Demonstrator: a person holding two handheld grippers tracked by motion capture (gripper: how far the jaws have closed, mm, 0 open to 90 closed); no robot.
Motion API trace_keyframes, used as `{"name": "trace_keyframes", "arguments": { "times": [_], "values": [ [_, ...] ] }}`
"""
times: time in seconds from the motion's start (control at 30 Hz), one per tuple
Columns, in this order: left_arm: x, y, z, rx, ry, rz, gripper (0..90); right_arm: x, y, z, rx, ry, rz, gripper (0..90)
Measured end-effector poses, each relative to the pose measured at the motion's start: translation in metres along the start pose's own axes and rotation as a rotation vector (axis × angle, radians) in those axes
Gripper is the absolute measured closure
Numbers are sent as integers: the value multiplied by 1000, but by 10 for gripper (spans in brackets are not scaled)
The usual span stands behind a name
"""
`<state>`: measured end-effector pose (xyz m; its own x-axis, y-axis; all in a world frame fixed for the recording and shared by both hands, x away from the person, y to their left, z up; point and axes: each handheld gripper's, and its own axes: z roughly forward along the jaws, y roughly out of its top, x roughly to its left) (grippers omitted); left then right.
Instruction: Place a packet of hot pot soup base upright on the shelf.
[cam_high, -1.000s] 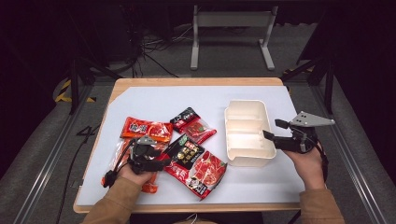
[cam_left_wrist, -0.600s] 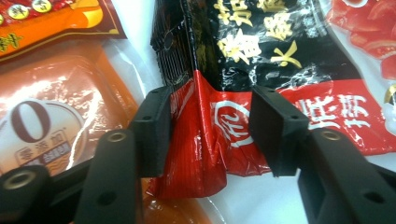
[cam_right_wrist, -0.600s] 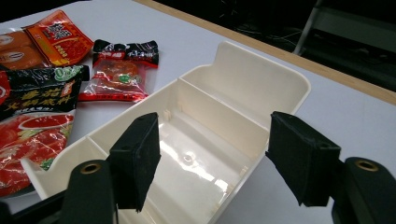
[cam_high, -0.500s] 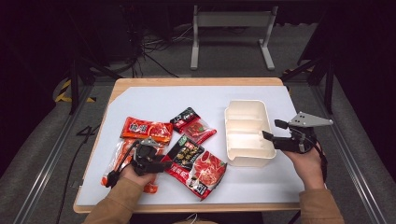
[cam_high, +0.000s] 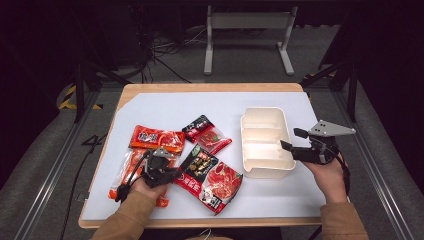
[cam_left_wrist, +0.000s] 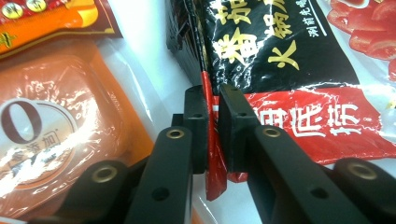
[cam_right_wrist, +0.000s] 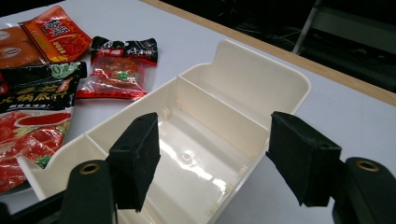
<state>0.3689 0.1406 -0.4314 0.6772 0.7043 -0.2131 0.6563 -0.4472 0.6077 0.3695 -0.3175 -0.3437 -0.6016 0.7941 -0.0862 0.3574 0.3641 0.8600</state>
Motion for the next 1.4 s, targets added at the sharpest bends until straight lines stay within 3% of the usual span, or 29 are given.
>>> {"name": "trace_keyframes", "arguments": {
  "times": [0.13,0.33,0.5,0.83,0.97,1.4],
  "values": [
    [-1,1,-2,-16,5,1,861,0,0,-1,-2,-1,-2,336],
    [-12,7,-19,-121,18,35,868,-2,-1,-1,-4,-2,-1,336],
    [-20,14,-29,-169,9,60,870,-2,-1,-3,-7,-5,1,336],
    [-39,30,-53,-263,-14,162,872,-4,-3,-12,-21,-13,5,368],
    [-44,33,-63,-307,-27,185,872,-6,-4,-16,-28,1,22,415],
    [-58,43,-89,-376,23,312,876,0,-3,-23,-33,59,5,491]
  ]
}}
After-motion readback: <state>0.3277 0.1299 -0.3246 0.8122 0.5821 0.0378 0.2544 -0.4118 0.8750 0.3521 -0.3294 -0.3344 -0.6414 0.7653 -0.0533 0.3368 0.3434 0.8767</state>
